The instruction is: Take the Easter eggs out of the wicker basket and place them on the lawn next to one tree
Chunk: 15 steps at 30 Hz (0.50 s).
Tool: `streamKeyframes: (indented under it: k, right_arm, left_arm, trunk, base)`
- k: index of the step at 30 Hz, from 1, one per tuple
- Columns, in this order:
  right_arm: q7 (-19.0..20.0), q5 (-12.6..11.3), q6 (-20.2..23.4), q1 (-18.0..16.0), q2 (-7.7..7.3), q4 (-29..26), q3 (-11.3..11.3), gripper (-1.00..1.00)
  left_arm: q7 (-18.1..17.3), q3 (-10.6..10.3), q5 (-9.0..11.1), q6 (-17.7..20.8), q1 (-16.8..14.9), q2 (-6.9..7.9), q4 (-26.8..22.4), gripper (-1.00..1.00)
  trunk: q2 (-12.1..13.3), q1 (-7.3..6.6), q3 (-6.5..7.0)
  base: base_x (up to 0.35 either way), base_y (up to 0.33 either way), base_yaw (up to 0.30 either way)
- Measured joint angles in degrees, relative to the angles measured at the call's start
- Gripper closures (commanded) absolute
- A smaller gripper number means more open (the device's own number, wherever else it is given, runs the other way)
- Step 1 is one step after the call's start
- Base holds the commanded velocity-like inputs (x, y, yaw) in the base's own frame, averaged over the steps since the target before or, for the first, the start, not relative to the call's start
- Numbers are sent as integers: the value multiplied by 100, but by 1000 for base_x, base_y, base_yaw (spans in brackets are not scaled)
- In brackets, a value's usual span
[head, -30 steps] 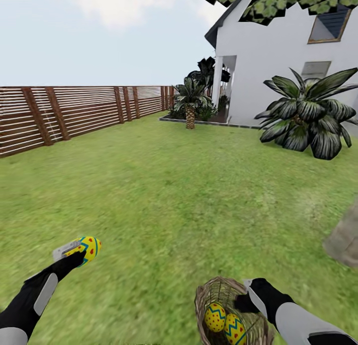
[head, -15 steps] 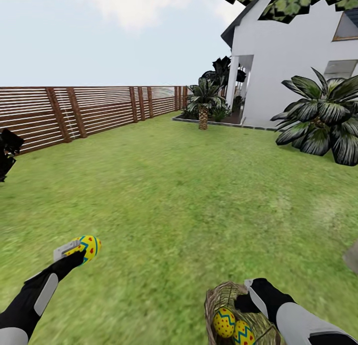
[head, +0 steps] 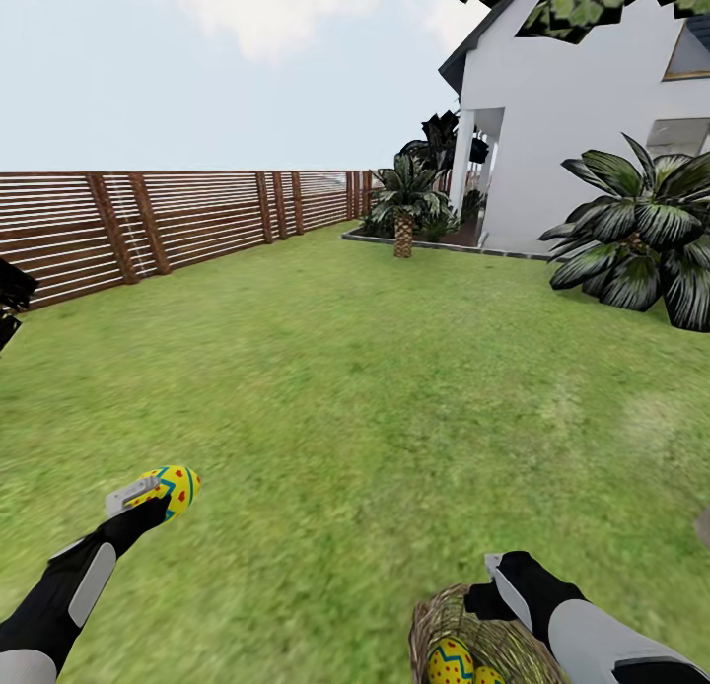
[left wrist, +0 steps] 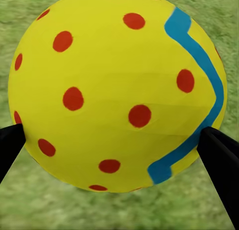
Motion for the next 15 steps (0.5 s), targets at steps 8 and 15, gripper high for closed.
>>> streamKeyframes:
  k: [8,15]
  right_arm:
    - [0,0,4,0,-8,0,-8,-100]
    - [0,-7,3,0,-46,-9,-9,-100]
  left_arm:
    - [-6,-9,0,0,-1,-7,-4,100]
    - [0,-12,0,0,0,-13,-6,100]
  trunk:
    - [-119,65,-53]
    - [-400,219,-179]
  base:
    - [0,0,0]
    - [0,0,0]
